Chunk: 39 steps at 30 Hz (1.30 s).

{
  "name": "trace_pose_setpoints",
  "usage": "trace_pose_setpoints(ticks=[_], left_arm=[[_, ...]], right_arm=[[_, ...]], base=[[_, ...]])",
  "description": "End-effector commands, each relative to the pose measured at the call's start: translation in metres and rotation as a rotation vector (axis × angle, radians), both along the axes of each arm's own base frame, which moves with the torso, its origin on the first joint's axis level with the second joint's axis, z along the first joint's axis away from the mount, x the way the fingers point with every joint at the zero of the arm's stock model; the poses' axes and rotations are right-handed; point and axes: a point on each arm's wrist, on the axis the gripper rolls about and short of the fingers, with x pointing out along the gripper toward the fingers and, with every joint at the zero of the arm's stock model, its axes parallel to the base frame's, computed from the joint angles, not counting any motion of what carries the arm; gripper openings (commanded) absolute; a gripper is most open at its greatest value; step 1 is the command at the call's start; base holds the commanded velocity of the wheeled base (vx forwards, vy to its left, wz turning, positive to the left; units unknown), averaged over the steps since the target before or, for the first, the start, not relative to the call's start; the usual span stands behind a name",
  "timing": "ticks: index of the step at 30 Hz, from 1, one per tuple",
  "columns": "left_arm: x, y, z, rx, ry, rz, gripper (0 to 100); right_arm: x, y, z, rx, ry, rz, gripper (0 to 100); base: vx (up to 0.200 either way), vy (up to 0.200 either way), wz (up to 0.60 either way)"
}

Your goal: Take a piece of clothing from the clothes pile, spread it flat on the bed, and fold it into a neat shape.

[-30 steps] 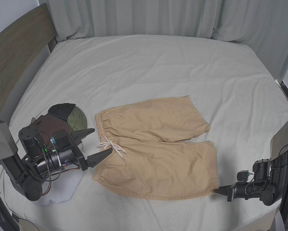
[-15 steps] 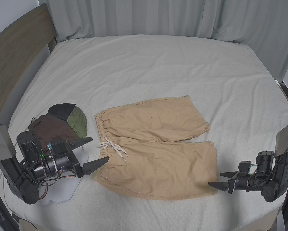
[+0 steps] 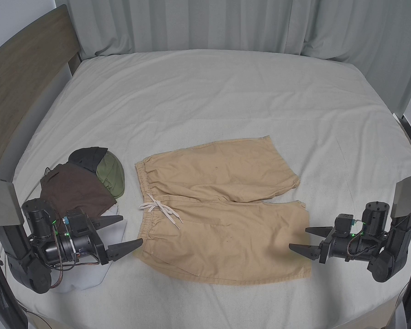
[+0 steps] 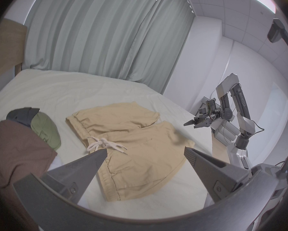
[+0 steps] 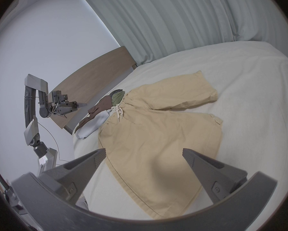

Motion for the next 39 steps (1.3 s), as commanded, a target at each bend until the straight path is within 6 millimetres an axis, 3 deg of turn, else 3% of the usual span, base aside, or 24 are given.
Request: trace_pose_setpoints(ticks=[1, 16, 39], left_arm=[[0.003, 0.005, -0.019, 0.001, 0.076, 0.021, 100], [-0.002, 0.012, -0.043, -0.098, 0.317, 0.092, 100], [0.015, 0.018, -0.086, -0.094, 0.426, 0.140, 100]], right_arm=[[0.003, 0.002, 0.002, 0.003, -0.019, 0.005, 100], [0.003, 0.003, 0.002, 0.001, -0.018, 0.010, 100], [0.003, 0.003, 0.000, -0.001, -0.012, 0.011, 100]], base=[[0.000, 0.000, 0.00], [0.000, 0.000, 0.00], [0.000, 0.000, 0.00]])
